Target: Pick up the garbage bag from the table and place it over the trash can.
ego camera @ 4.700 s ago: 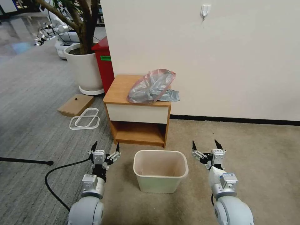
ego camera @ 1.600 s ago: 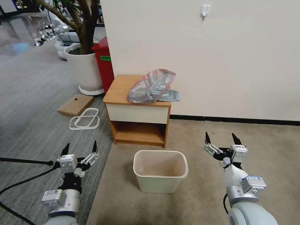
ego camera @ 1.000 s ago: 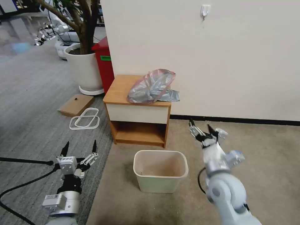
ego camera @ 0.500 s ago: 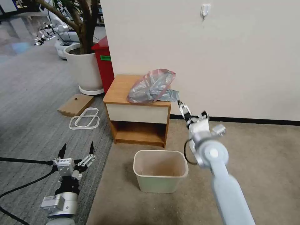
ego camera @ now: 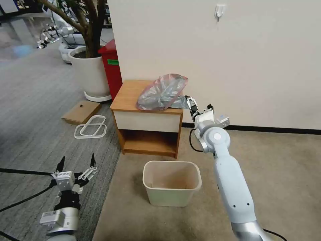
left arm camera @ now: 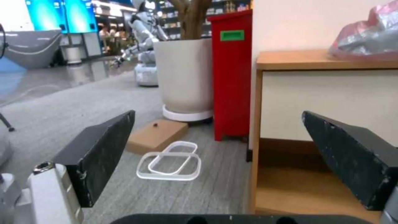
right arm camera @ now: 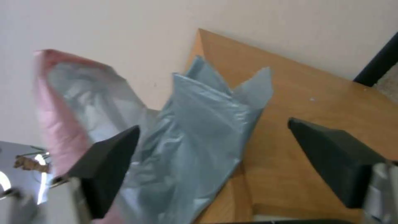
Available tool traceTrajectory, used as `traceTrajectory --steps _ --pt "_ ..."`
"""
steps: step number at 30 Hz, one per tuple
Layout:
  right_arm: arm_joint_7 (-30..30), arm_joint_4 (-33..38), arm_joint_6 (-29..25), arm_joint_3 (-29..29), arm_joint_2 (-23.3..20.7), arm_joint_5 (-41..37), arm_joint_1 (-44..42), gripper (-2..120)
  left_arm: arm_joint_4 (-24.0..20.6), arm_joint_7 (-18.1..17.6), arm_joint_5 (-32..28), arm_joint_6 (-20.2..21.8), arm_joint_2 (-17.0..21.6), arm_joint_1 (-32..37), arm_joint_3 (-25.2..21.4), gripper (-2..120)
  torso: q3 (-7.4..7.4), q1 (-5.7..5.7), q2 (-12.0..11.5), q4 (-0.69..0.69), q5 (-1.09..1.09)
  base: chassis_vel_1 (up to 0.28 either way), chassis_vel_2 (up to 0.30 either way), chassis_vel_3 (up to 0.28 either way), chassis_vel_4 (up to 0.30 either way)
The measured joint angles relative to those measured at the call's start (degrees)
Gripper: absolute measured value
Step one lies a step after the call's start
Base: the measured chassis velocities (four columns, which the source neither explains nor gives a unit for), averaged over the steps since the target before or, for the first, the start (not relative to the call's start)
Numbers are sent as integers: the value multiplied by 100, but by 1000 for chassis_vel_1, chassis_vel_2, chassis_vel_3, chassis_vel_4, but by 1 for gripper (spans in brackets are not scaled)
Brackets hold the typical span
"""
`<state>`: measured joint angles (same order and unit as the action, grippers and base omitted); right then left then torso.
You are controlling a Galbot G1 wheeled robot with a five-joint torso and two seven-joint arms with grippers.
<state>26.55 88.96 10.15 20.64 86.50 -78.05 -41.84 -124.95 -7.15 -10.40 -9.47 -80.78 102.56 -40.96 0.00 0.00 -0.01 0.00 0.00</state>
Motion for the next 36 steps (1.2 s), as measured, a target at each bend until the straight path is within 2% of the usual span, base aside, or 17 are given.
traceTrajectory --steps 4,5,6,7,10,11,15,17,20,21,25,29,36 --pt "-69 -181 -24 -15 6 24 78 78 40 -2 22 -1 -25 -28 7 100 0 0 0 0 0 0 0 0 0" --pt "-71 -192 -27 -16 8 26 85 78 42 -2 24 -1 -26 -30 8 100 0 0 0 0 0 0 0 0 0" --pt "-86 -261 -44 -17 22 37 127 70 49 -2 30 -1 -27 -34 7 100 0 0 0 0 0 0 0 0 0" --pt "-86 -261 -44 -17 22 37 127 70 49 -2 30 -1 -27 -34 7 100 0 0 0 0 0 0 0 0 0" --pt "-122 -439 -90 -18 61 66 235 56 75 -4 46 -5 -25 -31 -4 100 0 0 0 0 0 0 0 0 0" --pt "-122 -439 -90 -18 61 66 235 56 75 -4 46 -5 -25 -31 -4 100 0 0 0 0 0 0 0 0 0" --pt "-149 -523 -135 8 126 100 324 36 122 -9 70 -20 -17 -31 -15 100 0 0 0 0 0 0 0 0 0" --pt "-149 -526 -143 13 137 104 334 33 131 -10 77 -21 -15 -35 -15 100 0 0 0 0 0 0 0 0 0" --pt "-151 -523 -149 14 146 128 331 20 173 -12 101 -36 -16 -45 -16 100 0 0 0 0 0 0 0 0 0" --pt "-151 -523 -149 14 146 128 331 20 173 -12 101 -36 -16 -45 -16 100 0 0 0 0 0 0 0 0 0" --pt "-182 -484 -160 0 140 194 263 0 236 -13 140 -92 -29 -49 -3 100 -1 0 0 0 0 0 0 0 0" --pt "-189 -436 -161 -9 124 208 221 0 261 -14 157 -112 -34 -55 5 100 0 0 0 0 0 0 0 0 0" --pt "-187 242 -125 -102 -109 217 -228 0 364 -15 201 -151 -58 -99 56 100 -1 0 0 0 1 0 0 0 0"
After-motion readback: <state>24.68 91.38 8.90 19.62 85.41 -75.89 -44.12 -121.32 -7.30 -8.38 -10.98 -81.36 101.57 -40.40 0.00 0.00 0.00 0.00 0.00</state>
